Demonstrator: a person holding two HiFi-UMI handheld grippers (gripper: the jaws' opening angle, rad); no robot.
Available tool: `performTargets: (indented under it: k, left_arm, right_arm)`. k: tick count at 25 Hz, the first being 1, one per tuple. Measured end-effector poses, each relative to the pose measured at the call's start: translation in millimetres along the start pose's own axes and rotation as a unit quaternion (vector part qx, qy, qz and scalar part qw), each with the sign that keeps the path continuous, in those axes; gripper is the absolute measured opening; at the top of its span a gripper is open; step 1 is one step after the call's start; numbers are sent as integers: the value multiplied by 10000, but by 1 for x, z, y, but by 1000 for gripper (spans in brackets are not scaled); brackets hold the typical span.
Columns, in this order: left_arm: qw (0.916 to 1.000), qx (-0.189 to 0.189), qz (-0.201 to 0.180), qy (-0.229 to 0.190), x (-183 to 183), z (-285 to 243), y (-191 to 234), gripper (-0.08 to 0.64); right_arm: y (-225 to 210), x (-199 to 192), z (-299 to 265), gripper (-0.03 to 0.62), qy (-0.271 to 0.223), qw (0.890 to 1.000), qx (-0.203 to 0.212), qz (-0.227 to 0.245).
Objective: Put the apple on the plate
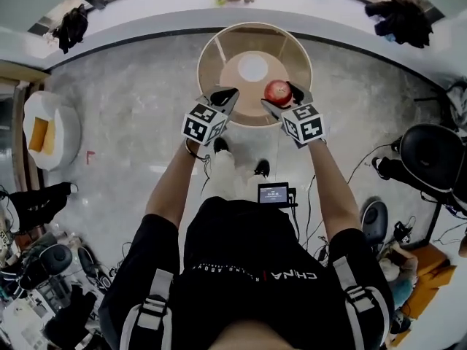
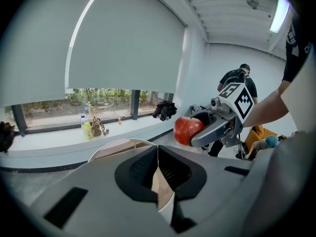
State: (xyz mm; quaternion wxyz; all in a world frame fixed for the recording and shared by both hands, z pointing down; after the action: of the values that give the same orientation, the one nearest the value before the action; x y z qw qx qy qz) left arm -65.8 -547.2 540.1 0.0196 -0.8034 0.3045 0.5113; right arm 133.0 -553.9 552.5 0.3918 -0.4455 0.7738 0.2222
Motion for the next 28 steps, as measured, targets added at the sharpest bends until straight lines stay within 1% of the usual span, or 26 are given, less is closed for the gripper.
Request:
performTargets:
  k: [2, 5, 7, 10, 12, 15, 18, 21, 25, 28]
  left_arm:
    - [10000, -21, -4, 45, -9, -12, 27, 20]
    - [9999, -82, -59, 5, -22, -40, 74, 20]
    - [9998, -196, -47, -8, -34, -63, 111, 20]
    - [9991, -414, -1, 93, -58, -97, 161, 20]
    - [9986, -524, 37, 114, -72, -119, 191, 20]
    - [9981, -605, 113, 87, -92, -152, 230, 20]
    - [9975, -687, 176, 63, -112, -178, 258, 20]
    - [9977, -649, 200, 75, -128, -201, 278, 20]
    - [9979, -555, 320, 64, -152, -231, 297, 20]
    - [9979, -502, 394, 59, -172, -243, 306, 20]
  right_arm:
    - [-2, -7, -32, 410, 60, 9999, -21, 130]
    - [-10, -19, -93, 410, 75, 9997, -83, 235]
    - [-16, -28, -139, 410, 111, 9996, -140, 223]
    - [-18, -43, -202, 410, 256, 9992, -197, 239]
    - [-24, -54, -241, 410, 278, 9990, -273, 199]
    - [-37, -70, -294, 410, 238, 9989, -411, 13]
    - [-46, -90, -337, 411, 246, 9982, -554, -11]
    - [-52, -106, -370, 410, 235, 9979, -593, 64]
    - [-61, -131, -406, 410, 223, 9980, -575, 156]
    - [-64, -153, -435, 410, 227, 9976, -633, 149]
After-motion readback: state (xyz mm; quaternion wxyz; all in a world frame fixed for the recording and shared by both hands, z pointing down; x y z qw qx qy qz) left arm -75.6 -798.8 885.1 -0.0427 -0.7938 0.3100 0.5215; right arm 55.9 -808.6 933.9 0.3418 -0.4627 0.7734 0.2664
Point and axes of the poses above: the fingertips, and each gripper's own axes: z backward along the fingers, y to its left, x out of its top, the point moved 8 cm from there along z, backward along the fingers, and after that the axes turned 14 degrees about -x, right-handed, at the moved point
